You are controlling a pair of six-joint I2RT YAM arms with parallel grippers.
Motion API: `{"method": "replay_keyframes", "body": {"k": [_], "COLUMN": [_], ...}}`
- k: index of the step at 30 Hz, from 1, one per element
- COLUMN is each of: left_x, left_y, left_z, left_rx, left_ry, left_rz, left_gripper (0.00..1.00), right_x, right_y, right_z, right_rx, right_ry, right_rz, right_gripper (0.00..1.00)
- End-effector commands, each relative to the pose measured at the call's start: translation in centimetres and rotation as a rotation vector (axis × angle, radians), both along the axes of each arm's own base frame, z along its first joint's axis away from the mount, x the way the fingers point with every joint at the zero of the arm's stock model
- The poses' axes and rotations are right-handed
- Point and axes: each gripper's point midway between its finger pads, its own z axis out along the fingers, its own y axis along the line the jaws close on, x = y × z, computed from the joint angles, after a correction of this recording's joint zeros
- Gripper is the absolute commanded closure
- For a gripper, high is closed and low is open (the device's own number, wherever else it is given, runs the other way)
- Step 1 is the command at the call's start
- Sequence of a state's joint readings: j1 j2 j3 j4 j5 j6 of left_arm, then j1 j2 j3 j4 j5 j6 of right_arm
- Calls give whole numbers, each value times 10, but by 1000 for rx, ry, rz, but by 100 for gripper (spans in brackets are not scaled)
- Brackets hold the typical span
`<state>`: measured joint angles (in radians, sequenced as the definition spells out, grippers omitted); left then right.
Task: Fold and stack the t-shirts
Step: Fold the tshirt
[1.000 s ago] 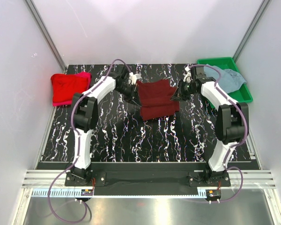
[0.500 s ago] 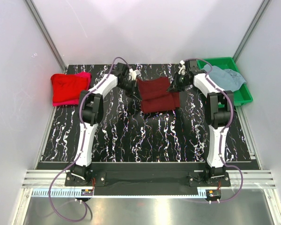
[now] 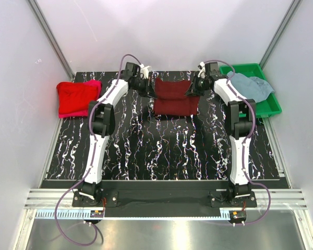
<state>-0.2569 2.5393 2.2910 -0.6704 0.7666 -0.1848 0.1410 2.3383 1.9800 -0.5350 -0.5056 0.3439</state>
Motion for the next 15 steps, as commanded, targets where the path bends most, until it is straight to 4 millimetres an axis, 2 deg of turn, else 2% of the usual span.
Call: {"method": "replay_keyframes", "body": {"k": [1,4,5,6,7,8,9,10,11,12,13,14,15], "left_x": [13,-10,-16,-23,-34,-41,-48,-58,-63,-69,-79,-84,-92], "left_y": [-7,-7,-6,-5,-3,-2,-2,0,1,0,0,0,-3], "left_z": [57,66,66,67,65,64,64,62,63,63,65,67,77], "left_rx": [-73,-101,-104,-106,-103,-104,-112,-111,-112,-113,-111,-112,-115], "left_ry": [-137,-86,-66,-49,-8,14,39,66,78,88,102,108,97], "left_rz": [-9,-32,-37,-43,-46,-48,-58,-60,-61,-66,-70,-75,-86], "left_gripper": [100,100,100,100,100,100,100,100,100,100,100,100,100], "right_x": [25,16,10,-1,-9,-17,-32,-40,-49,-64,-71,-78,-90], "right_y": [-5,-5,-4,-3,-3,-2,-3,-3,-3,-4,-4,-7,-7], "right_z": [47,53,62,53,52,63,52,51,62,51,52,62,55], "right_rx": [28,38,52,64,73,87,91,91,96,96,94,92,88], "right_ry": [-122,-106,-106,-63,-44,-40,8,24,14,56,63,43,71], "right_rz": [-24,-21,-23,-20,-21,-28,-26,-27,-22,-16,-14,-12,-10], "right_gripper": [100,100,100,100,100,100,100,100,100,100,100,100,100]}}
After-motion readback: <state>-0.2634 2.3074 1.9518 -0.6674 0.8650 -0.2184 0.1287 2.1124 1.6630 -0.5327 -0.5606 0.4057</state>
